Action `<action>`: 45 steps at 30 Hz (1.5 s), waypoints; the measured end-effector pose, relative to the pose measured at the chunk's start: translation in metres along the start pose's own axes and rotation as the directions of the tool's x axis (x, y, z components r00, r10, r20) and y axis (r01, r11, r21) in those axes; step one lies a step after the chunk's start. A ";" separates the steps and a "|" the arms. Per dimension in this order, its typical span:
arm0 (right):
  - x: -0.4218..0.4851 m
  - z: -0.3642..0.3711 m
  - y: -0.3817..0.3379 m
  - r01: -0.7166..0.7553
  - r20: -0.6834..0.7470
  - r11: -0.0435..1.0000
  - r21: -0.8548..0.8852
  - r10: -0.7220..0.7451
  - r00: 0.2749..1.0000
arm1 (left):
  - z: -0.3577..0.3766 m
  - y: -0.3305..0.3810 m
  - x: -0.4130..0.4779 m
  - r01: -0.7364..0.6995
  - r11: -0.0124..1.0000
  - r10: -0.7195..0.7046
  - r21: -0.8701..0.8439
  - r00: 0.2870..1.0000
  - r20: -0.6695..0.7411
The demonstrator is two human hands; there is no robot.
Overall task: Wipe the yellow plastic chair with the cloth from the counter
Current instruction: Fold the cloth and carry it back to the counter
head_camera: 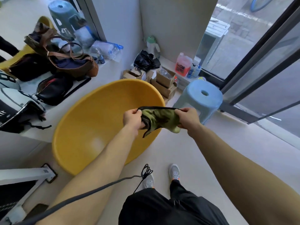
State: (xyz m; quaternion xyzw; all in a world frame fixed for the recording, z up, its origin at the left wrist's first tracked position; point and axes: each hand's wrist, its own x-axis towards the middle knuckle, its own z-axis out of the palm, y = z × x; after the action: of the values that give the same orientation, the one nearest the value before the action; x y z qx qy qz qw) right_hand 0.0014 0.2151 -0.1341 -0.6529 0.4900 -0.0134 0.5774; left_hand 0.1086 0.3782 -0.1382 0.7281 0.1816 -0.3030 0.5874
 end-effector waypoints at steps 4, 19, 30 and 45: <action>-0.029 0.030 0.012 0.002 0.057 0.988 0.155 -0.011 0.998 | 0.024 -0.015 -0.033 -0.061 0.998 0.055 0.022 0.975 0.215; -0.036 -0.134 0.055 0.233 0.202 0.901 0.365 -0.322 0.925 | 0.100 0.012 -0.083 -0.727 0.539 0.458 0.425 0.677 0.577; -0.049 -0.379 0.119 0.310 -0.100 0.830 0.463 -0.299 0.949 | 0.331 0.007 -0.170 -0.726 0.616 0.008 0.306 0.394 0.919; -0.077 -0.566 0.254 0.310 -0.450 0.635 0.708 0.067 0.890 | 0.622 -0.094 -0.323 -0.184 0.873 -0.437 0.452 0.119 0.892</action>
State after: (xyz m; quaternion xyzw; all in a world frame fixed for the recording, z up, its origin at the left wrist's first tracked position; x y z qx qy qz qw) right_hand -0.5274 -0.1160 -0.0980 -0.3595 0.5076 -0.4043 0.6706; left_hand -0.3335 -0.1702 -0.0753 0.4400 -0.2641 -0.7891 0.3375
